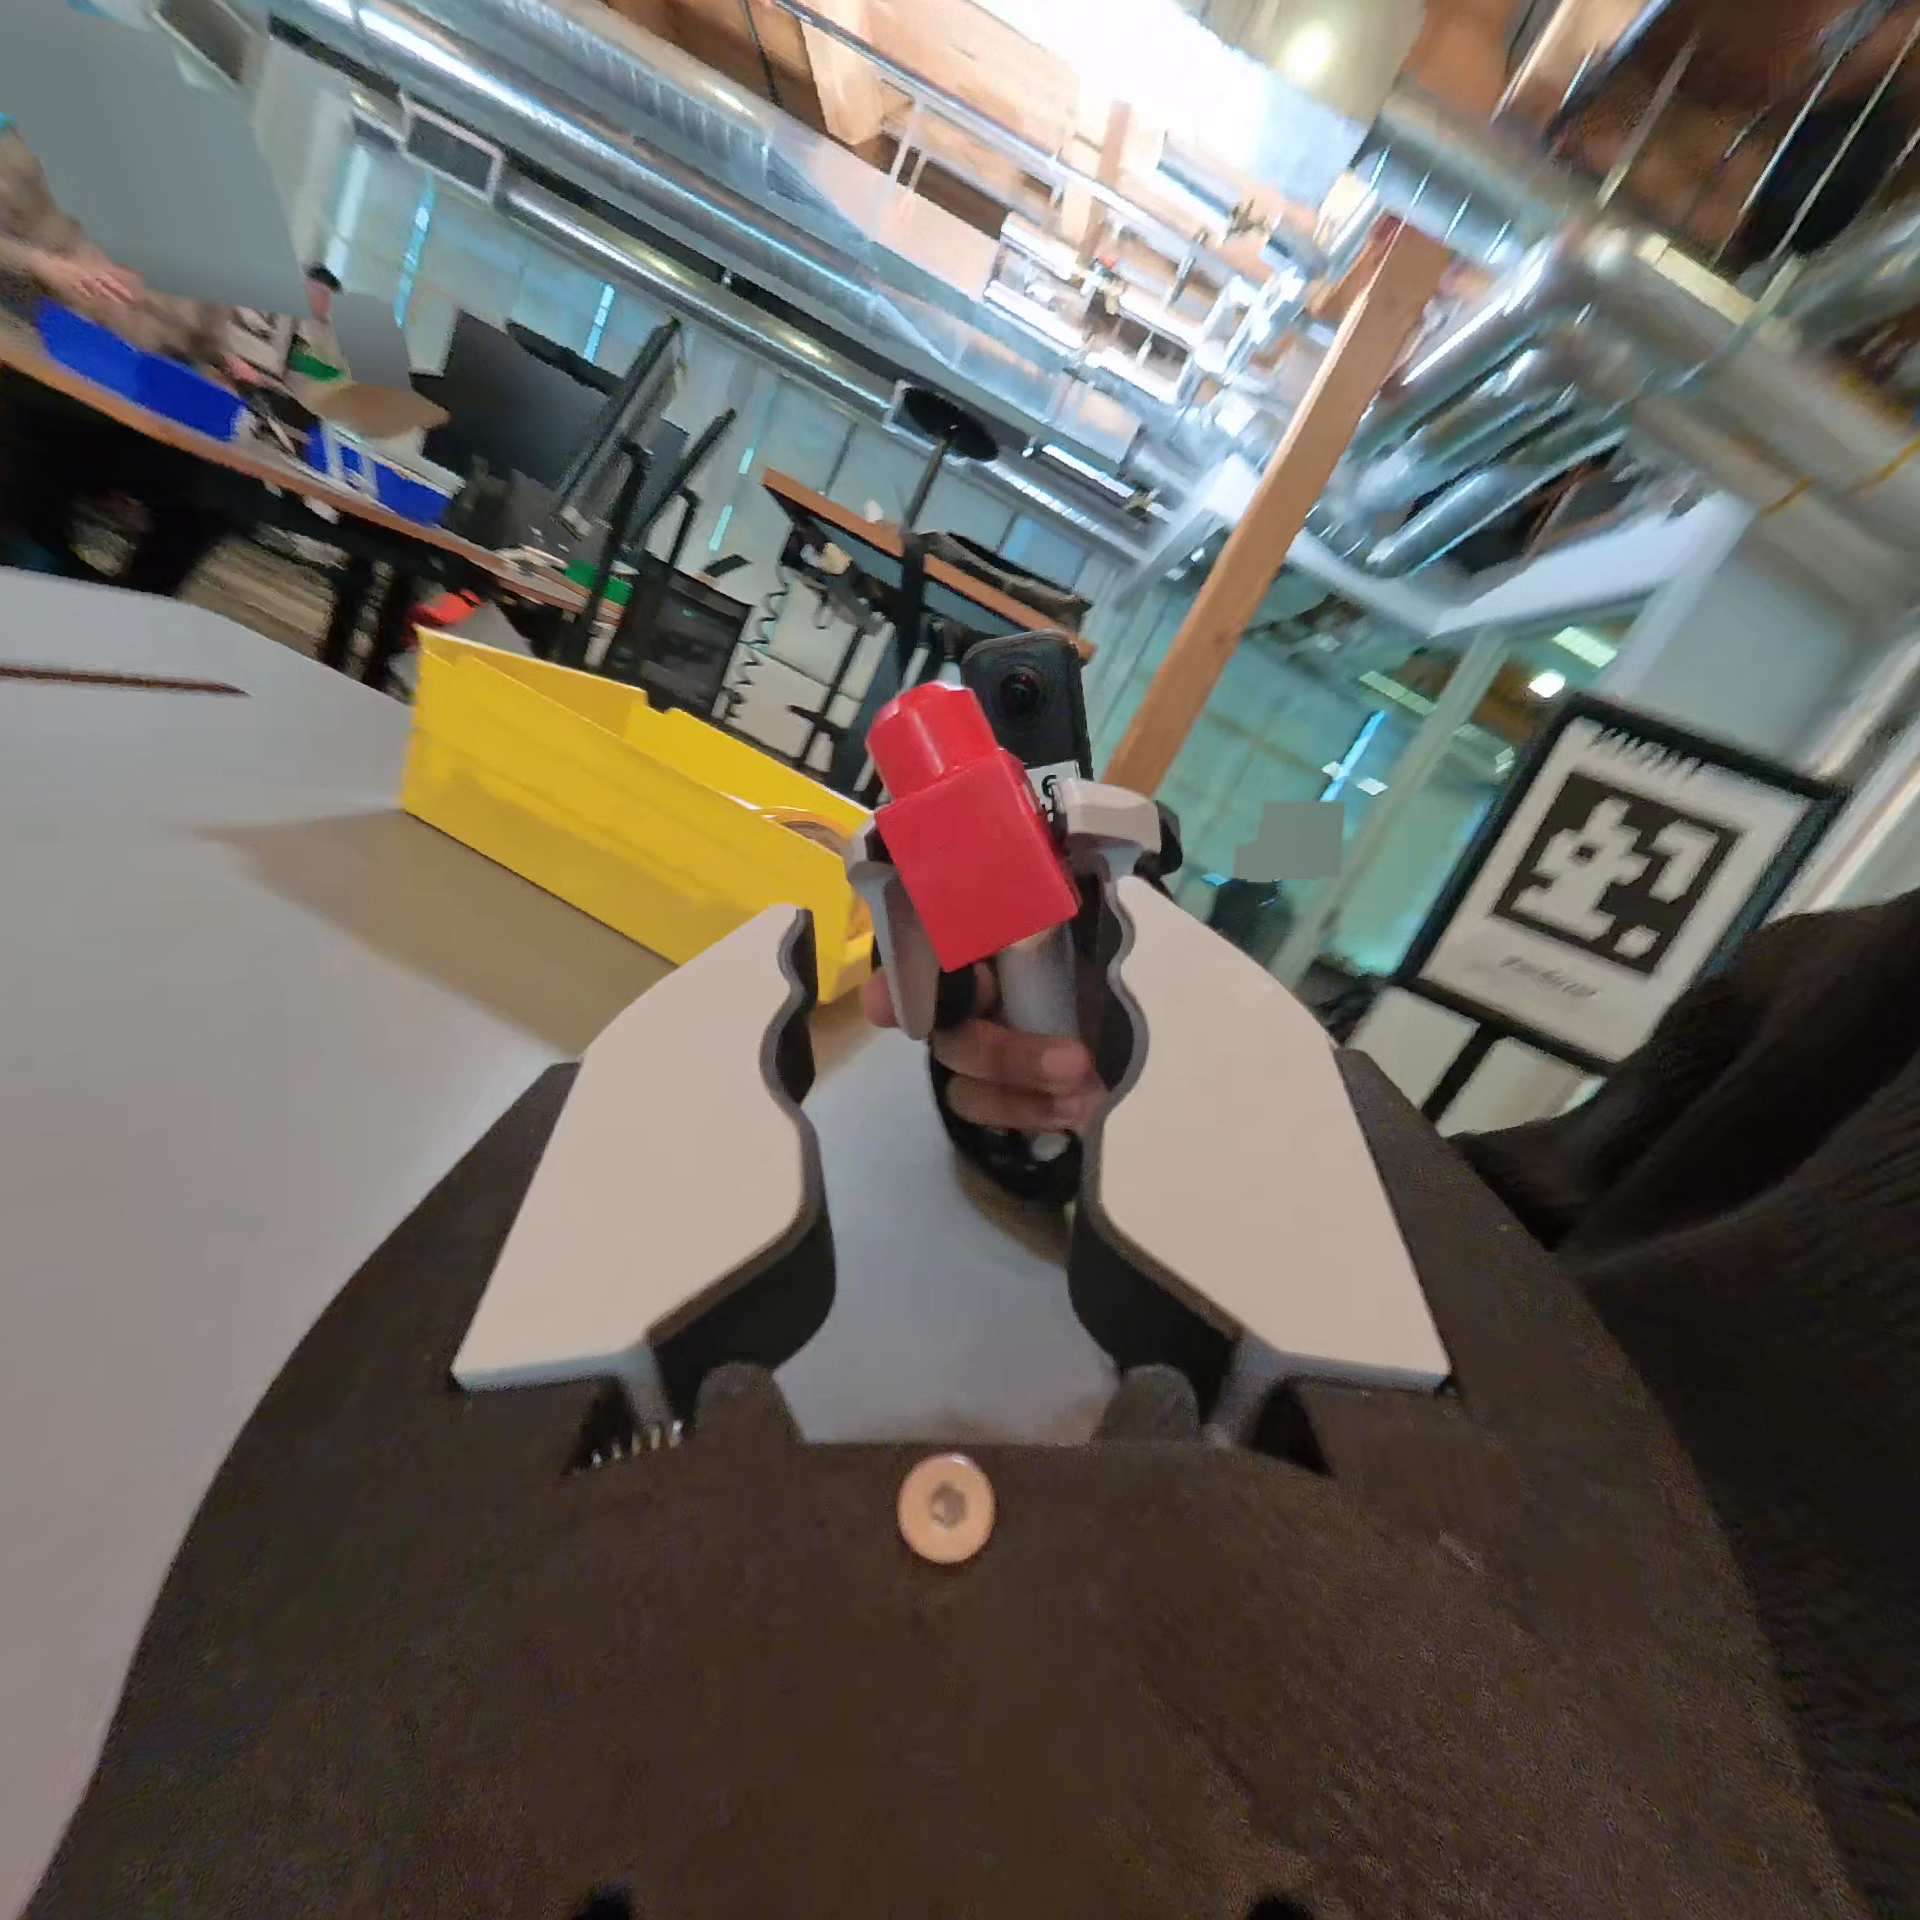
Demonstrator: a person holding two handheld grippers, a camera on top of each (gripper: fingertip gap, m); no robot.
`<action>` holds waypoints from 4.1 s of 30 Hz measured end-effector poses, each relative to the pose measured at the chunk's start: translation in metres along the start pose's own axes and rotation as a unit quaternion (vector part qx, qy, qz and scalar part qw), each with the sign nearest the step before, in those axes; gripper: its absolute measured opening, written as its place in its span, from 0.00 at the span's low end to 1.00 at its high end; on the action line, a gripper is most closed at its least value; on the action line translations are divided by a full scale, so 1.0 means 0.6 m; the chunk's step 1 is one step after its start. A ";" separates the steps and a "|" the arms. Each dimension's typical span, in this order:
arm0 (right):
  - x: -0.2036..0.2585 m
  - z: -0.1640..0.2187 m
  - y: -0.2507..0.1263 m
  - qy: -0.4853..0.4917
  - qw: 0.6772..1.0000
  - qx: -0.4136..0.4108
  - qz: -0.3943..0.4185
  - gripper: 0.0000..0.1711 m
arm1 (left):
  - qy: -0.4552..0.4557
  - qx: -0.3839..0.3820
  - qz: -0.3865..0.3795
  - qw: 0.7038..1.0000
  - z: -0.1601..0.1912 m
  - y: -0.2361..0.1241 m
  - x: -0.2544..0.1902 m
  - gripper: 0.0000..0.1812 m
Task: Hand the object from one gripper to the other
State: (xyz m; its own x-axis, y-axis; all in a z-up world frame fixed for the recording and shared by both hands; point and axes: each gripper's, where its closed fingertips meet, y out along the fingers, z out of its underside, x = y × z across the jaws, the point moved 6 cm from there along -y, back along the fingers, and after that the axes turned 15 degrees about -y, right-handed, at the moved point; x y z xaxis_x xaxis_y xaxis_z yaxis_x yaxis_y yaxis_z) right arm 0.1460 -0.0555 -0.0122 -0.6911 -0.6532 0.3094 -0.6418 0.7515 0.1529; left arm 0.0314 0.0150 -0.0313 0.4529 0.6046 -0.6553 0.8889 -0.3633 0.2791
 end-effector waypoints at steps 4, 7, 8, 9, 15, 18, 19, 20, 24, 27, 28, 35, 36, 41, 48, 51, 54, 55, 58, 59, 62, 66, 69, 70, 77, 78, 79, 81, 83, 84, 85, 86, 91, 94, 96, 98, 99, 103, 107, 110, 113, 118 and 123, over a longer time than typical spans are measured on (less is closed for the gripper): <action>0.012 -0.008 0.001 -0.047 0.999 -0.016 -0.012 0.24 | -0.055 0.023 0.025 0.998 0.008 0.005 0.003 0.32; 0.013 -0.003 0.004 -0.058 0.998 -0.006 -0.015 0.24 | -0.047 0.052 0.024 0.997 0.022 0.014 0.000 0.33; 0.014 0.001 0.007 -0.067 0.998 0.003 -0.014 0.24 | -0.045 0.056 0.026 0.997 0.025 0.016 -0.002 0.33; 0.014 0.004 0.009 -0.077 0.997 0.013 -0.012 0.24 | -0.045 0.059 0.028 0.997 0.028 0.018 -0.003 0.32; 0.025 0.011 0.018 -0.121 0.992 0.040 -0.013 0.24 | -0.057 0.072 0.044 0.995 0.032 0.020 -0.007 0.26; 0.028 0.012 0.020 -0.127 0.991 0.041 -0.015 0.24 | -0.059 0.078 0.039 0.994 0.034 0.021 -0.005 0.23; 0.027 0.013 0.020 -0.129 0.991 0.041 -0.014 0.24 | -0.056 0.080 0.041 0.994 0.035 0.021 -0.005 0.21; 0.028 0.012 0.020 -0.130 0.991 0.039 -0.015 0.24 | -0.052 0.083 0.042 0.994 0.036 0.021 -0.007 0.19; 0.027 0.011 0.018 -0.141 0.989 0.037 -0.011 0.24 | -0.026 0.081 0.034 0.996 0.035 0.021 -0.009 0.19; 0.022 0.010 0.016 -0.138 0.990 0.032 0.001 0.27 | -0.015 0.069 0.025 0.997 0.031 0.020 -0.008 0.19; 0.018 0.008 0.015 -0.131 0.991 0.028 0.010 0.32 | -0.013 0.063 0.023 0.998 0.028 0.019 -0.007 0.19; -0.012 0.002 -0.005 -0.096 0.990 0.024 0.097 0.31 | 0.098 0.017 -0.149 0.984 0.003 0.000 0.025 0.19; -0.014 0.004 -0.006 -0.103 0.988 0.035 0.112 0.30 | 0.129 0.012 -0.200 0.971 0.001 -0.005 0.033 0.19; -0.008 0.015 0.006 -0.157 0.971 0.060 0.171 0.24 | 0.266 0.031 -0.353 0.897 0.009 -0.005 0.046 0.19; -0.007 0.020 0.007 -0.167 0.960 0.045 0.221 0.16 | 0.305 0.045 -0.360 0.881 0.063 0.039 0.020 0.19; -0.005 0.015 0.004 -0.167 0.961 0.037 0.217 0.16 | 0.295 0.027 -0.349 0.889 0.065 0.043 0.009 0.19; -0.003 0.013 0.004 -0.172 0.961 0.038 0.212 0.16 | 0.296 0.030 -0.341 0.892 0.064 0.043 0.008 0.19; -0.004 0.012 0.003 -0.170 0.962 0.040 0.210 0.16 | 0.295 0.029 -0.335 0.894 0.064 0.043 0.007 0.19; -0.011 0.002 -0.009 -0.164 0.964 0.034 0.209 0.16 | 0.283 0.030 -0.314 0.906 0.065 0.045 0.006 0.24; -0.014 -0.003 -0.016 -0.159 0.966 0.031 0.204 0.16 | 0.277 0.031 -0.306 0.910 0.066 0.046 0.005 0.28; -0.022 -0.025 -0.038 -0.130 0.980 0.008 0.152 0.16 | 0.261 0.036 -0.295 0.918 0.065 0.047 0.008 0.34; -0.018 -0.043 -0.061 -0.031 0.999 -0.017 -0.002 0.16 | 0.218 0.022 -0.269 0.938 0.059 0.044 0.009 0.34; -0.019 -0.050 -0.077 -0.024 0.999 -0.021 -0.034 0.16 | 0.186 0.017 -0.256 0.948 0.054 0.040 0.014 0.33; -0.017 -0.052 -0.080 -0.032 0.999 -0.013 -0.037 0.16 | 0.178 0.015 -0.257 0.950 0.052 0.037 0.017 0.32; -0.024 -0.112 -0.151 -0.119 0.989 -0.036 0.078 0.16 | 0.144 0.010 -0.269 0.952 0.041 0.025 0.034 0.30; -0.032 -0.129 -0.182 -0.132 0.981 -0.051 0.129 0.16 | 0.138 0.010 -0.269 0.953 0.040 0.023 0.037 0.30; -0.041 -0.143 -0.217 -0.148 0.969 -0.060 0.188 0.16 | 0.133 0.009 -0.269 0.954 0.039 0.022 0.039 0.30; -0.060 -0.157 -0.287 -0.175 0.934 -0.054 0.307 0.16 | 0.121 0.004 -0.270 0.955 0.036 0.019 0.043 0.29; -0.082 -0.151 -0.340 -0.180 0.897 -0.012 0.402 0.16 | 0.109 0.000 -0.269 0.957 0.035 0.017 0.046 0.29; -0.094 -0.144 -0.358 -0.176 0.882 0.016 0.437 0.16 | 0.102 -0.002 -0.269 0.958 0.034 0.016 0.048 0.29; -0.106 -0.134 -0.370 -0.170 0.868 0.044 0.465 0.16 | 0.096 -0.004 -0.269 0.958 0.033 0.015 0.049 0.29; -0.118 -0.124 -0.379 -0.160 0.854 0.074 0.489 0.16 | 0.090 -0.007 -0.268 0.959 0.032 0.013 0.051 0.29; -0.154 -0.080 -0.398 -0.147 0.798 0.209 0.546 0.16 | 0.077 -0.016 -0.273 0.959 0.026 0.006 0.057 0.28; -0.153 -0.084 -0.423 -0.172 0.751 0.248 0.588 0.16 | 0.075 -0.018 -0.274 0.959 0.023 0.003 0.059 0.28; -0.146 -0.092 -0.444 -0.172 0.736 0.245 0.607 0.16 | 0.075 -0.019 -0.274 0.959 0.022 0.002 0.059 0.28; -0.141 -0.096 -0.461 -0.163 0.741 0.230 0.610 0.16 | 0.076 -0.019 -0.275 0.958 0.022 0.002 0.060 0.28; -0.141 -0.097 -0.461 -0.159 0.759 0.212 0.595 0.16 | 0.077 -0.019 -0.275 0.958 0.022 0.002 0.060 0.28; -0.147 -0.095 -0.457 -0.160 0.787 0.176 0.569 0.16 | 0.080 -0.019 -0.277 0.958 0.021 0.001 0.061 0.28; -0.164 -0.083 -0.457 -0.218 0.742 0.237 0.588 0.16 | 0.079 -0.022 -0.277 0.957 0.018 -0.001 0.062 0.28; -0.169 -0.079 -0.452 -0.223 0.729 0.254 0.595 0.18 | 0.076 -0.023 -0.277 0.957 0.017 -0.002 0.063 0.28; -0.165 -0.086 -0.452 -0.227 0.726 0.242 0.602 0.22 | 0.074 -0.025 -0.278 0.958 0.016 -0.003 0.063 0.27; -0.154 -0.100 -0.455 -0.224 0.741 0.190 0.605 0.22 | 0.072 -0.026 -0.278 0.957 0.014 -0.004 0.065 0.28; -0.141 -0.116 -0.442 -0.230 0.764 0.135 0.588 0.21 | 0.069 -0.030 -0.280 0.957 0.011 -0.007 0.068 0.28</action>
State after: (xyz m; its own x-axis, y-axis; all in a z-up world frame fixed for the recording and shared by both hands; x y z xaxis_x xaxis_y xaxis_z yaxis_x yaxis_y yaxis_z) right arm 0.3976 -0.1933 -0.0137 -0.8463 0.4481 -0.2882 0.5100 0.8377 -0.1953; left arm 0.0458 0.0364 -0.0635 -0.0950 0.7822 -0.6157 0.9954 0.0841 -0.0467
